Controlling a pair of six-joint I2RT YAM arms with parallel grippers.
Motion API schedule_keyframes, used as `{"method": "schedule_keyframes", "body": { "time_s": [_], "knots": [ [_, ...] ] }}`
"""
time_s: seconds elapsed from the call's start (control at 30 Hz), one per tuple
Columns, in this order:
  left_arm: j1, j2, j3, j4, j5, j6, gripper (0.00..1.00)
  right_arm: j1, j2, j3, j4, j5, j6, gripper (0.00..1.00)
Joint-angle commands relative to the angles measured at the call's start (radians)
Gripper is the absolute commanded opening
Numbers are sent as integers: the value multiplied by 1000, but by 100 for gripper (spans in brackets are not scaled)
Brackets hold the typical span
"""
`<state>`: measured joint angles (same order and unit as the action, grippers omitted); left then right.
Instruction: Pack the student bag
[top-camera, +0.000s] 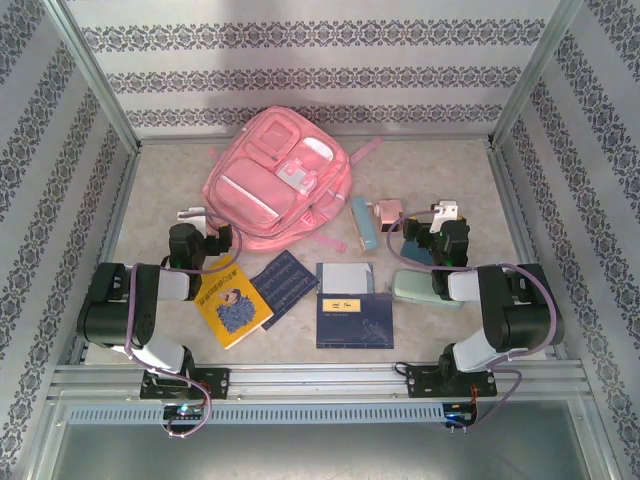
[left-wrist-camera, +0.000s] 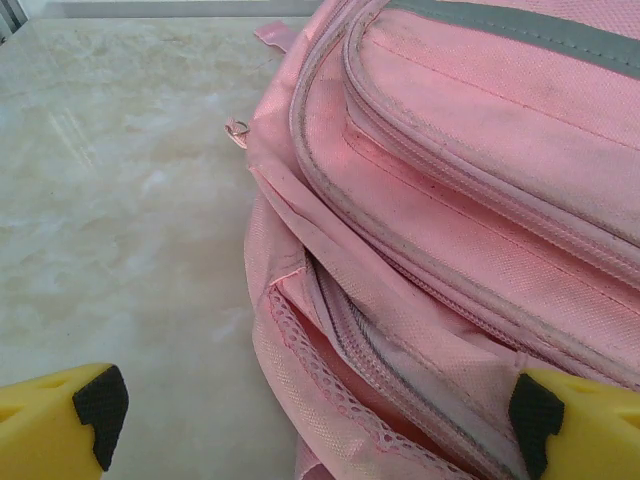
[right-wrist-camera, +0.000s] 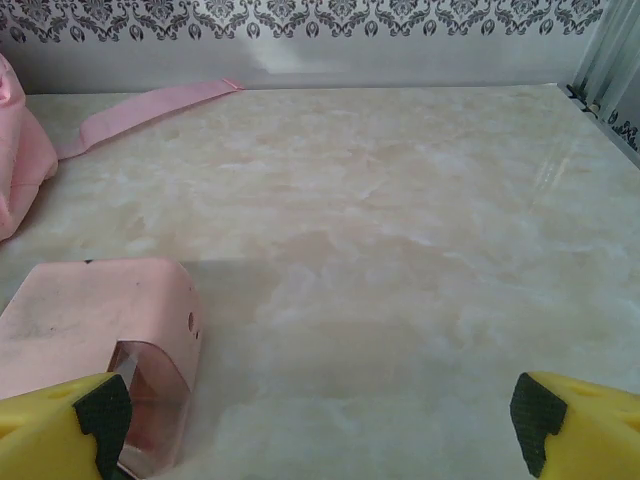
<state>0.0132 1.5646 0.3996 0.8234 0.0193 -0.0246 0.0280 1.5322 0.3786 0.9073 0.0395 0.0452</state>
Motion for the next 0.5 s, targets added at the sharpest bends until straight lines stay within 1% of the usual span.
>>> {"method": "schedule_keyframes", "body": {
  "time_s": [0.0, 0.4, 0.47],
  "knots": [
    [-7, -4, 17, 0, 19, 23, 99, -5, -15, 2, 7, 9, -16, 98],
    [-7, -4, 16, 3, 19, 24, 99, -12, -16, 3, 5, -5, -14, 98],
    [-7, -33, 13, -11, 5, 21, 99, -16, -20, 3, 10, -23, -7, 98]
  ]
}}
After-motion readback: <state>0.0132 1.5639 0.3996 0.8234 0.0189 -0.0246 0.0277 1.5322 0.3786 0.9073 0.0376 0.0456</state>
